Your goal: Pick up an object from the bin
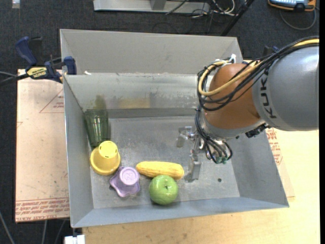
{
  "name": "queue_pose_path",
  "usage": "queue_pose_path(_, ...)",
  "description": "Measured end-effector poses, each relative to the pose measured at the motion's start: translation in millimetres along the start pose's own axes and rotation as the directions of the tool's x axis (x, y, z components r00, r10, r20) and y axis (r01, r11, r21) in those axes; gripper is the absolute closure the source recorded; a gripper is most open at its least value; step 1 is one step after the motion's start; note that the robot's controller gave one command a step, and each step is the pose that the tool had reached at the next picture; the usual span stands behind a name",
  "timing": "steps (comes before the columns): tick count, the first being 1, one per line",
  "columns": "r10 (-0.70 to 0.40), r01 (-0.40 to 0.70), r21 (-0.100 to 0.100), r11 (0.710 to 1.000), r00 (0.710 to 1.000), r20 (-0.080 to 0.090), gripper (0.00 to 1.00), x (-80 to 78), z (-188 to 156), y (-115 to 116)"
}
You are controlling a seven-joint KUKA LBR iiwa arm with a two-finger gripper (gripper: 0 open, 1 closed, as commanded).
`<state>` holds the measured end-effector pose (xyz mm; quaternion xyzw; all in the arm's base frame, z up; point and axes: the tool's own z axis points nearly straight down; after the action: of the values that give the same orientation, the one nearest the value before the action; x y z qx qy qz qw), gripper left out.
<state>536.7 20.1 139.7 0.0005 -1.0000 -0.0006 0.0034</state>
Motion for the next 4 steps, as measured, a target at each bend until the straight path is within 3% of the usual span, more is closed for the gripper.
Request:
queue_pose_path(1,0.0,0.0,0.0,1.0,1.0,0.007,0.0,-1.9,-4.2,-0.1)
queue_pose_path(2,-0.085,0.085,0.002,0.996,0.996,0.013,0.0,1.9,15.2,8.4)
queue_pose_path(3,-0.242,0.242,-0.002,0.97,0.97,0.0,0.0,14.1,63.8,28.5)
queue_pose_path(4,-0.163,0.163,-0.002,0.987,0.987,0.005,0.0,12.4,79.1,28.5)
